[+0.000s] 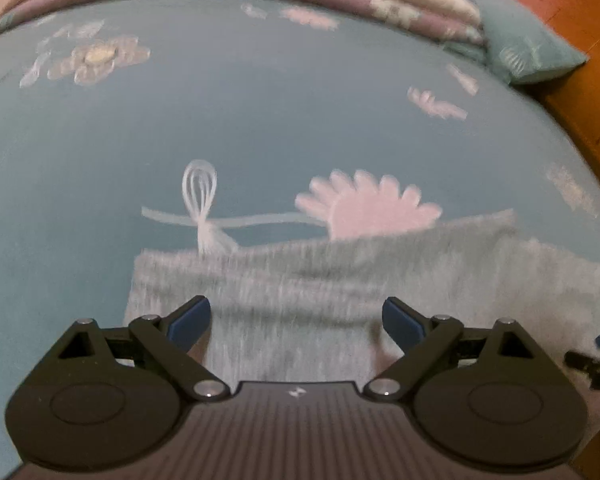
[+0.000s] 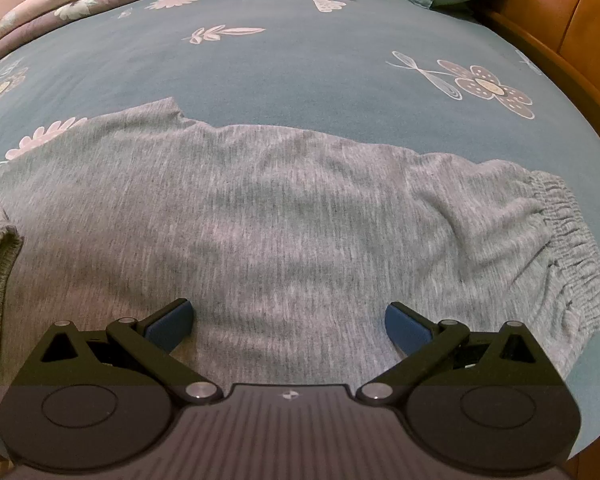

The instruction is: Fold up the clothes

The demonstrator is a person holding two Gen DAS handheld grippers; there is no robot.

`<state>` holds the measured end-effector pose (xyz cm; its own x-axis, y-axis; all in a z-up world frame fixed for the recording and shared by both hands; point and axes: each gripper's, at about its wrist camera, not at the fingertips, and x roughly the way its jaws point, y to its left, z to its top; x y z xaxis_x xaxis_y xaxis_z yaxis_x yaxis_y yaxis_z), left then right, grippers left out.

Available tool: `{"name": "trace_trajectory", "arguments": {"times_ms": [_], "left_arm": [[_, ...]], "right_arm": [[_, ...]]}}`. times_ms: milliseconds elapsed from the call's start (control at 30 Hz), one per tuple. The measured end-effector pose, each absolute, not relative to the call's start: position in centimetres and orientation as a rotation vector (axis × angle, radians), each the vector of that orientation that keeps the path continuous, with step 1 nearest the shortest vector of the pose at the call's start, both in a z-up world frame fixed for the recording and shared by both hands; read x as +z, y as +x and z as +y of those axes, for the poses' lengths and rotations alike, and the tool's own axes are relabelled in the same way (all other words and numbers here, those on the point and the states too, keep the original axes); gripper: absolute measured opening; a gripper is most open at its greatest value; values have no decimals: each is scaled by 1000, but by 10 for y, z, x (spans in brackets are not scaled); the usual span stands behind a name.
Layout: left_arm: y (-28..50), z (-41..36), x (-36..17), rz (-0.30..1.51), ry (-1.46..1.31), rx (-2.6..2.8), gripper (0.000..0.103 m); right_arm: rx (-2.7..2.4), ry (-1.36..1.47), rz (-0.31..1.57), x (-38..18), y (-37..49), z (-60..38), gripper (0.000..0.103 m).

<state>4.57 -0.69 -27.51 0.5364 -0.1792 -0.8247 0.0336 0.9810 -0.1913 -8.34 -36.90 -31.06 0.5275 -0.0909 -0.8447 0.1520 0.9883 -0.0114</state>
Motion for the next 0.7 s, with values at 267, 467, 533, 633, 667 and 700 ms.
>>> {"name": "trace_trajectory", "arguments": {"times_ms": [267, 467, 533, 633, 667, 700], "left_arm": [[42, -17, -255, 984, -122, -154, 93], [47, -64, -221, 936, -34, -292, 93], [51, -87, -214, 928, -16, -354, 93], [56, -127, -207, 924, 3, -450, 93], [58, -141, -206, 922, 9, -483, 93], [59, -155, -204, 920, 14, -515, 93]], "right_arm": [[-150, 63, 1035, -307, -82, -366, 103], [-168, 131, 1043, -284, -79, -375, 103], [-165, 171, 987, -266, -85, -382, 103], [-227, 292, 920, -248, -106, -415, 103], [-261, 347, 899, -245, -116, -430, 103], [-298, 409, 879, -244, -126, -446, 103]]}}
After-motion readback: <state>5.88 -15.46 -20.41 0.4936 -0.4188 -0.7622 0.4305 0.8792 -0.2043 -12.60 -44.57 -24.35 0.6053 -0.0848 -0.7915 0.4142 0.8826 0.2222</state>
